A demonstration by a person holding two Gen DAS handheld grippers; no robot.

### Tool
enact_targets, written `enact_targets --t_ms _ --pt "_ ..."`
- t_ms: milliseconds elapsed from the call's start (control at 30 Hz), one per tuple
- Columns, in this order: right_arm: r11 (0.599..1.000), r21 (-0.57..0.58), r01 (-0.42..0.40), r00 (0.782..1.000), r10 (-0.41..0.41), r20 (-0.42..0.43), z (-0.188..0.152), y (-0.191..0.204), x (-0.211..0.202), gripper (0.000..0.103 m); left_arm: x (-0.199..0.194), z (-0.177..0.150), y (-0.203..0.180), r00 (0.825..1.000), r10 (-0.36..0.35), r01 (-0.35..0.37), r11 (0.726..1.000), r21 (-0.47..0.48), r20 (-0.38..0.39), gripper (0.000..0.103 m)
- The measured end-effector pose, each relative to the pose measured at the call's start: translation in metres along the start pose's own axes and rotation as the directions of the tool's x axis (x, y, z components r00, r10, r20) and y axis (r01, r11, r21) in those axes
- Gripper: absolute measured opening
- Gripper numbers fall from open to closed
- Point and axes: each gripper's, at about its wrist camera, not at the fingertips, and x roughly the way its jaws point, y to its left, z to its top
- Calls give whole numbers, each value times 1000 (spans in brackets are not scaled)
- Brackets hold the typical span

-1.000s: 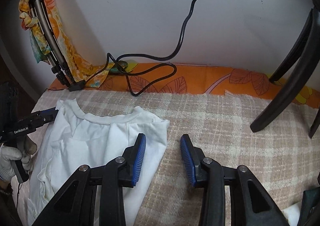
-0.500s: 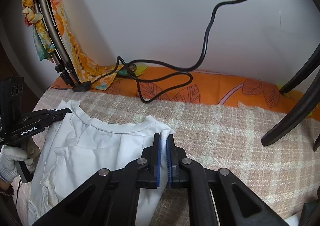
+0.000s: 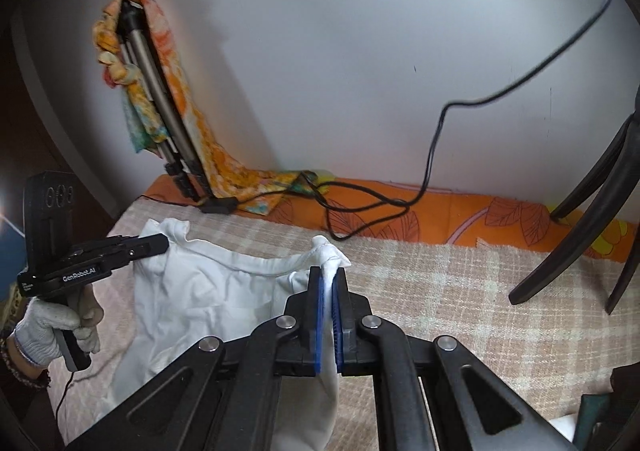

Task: Fold small clothes
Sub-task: 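Grip the collar edge with the left tool and lift it, then fold the collar over toward the hem with the left tool and release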

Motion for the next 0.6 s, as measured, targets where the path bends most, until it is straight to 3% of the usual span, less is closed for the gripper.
enact_targets --t_ms 300,600 --pt "997 -70 -37 999 40 35 -8 31 -57 1 -47 -14 -33 1000 -11 10 998 55 23 6" --pt "988 -143 -62 997 68 39 -49 70 -114 1 -96 -51 -66 999 -25 22 993 113 28 6"
